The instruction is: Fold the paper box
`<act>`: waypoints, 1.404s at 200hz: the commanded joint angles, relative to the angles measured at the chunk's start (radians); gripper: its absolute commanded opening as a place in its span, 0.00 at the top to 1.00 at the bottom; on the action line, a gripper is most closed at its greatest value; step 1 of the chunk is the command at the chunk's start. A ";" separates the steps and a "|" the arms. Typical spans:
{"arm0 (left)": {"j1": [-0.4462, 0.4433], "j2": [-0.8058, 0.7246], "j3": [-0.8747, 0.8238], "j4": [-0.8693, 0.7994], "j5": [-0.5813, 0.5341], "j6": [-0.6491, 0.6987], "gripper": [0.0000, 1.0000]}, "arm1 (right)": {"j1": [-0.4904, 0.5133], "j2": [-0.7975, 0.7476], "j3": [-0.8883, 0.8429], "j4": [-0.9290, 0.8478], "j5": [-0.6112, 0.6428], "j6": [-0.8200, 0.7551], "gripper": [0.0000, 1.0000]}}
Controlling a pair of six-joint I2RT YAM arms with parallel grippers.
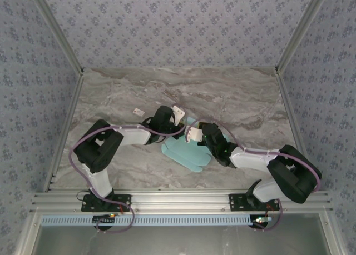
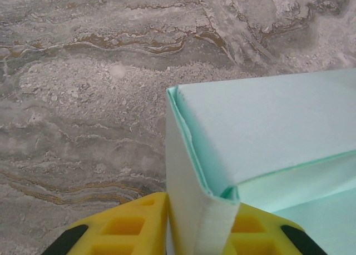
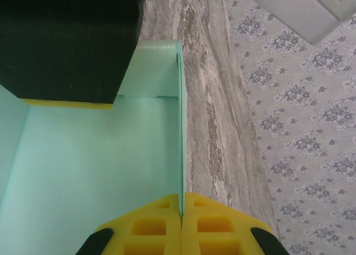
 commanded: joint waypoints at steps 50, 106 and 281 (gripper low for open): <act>-0.021 -0.005 -0.005 0.018 -0.065 -0.045 0.90 | -0.003 -0.027 0.014 -0.023 0.009 0.026 1.00; -0.020 -0.041 -0.013 0.002 -0.079 -0.052 0.95 | -0.007 -0.045 0.022 -0.039 0.006 0.071 0.82; 0.006 -0.201 -0.004 -0.143 -0.276 -0.207 0.97 | -0.098 -0.473 0.274 -0.743 -0.113 0.766 0.24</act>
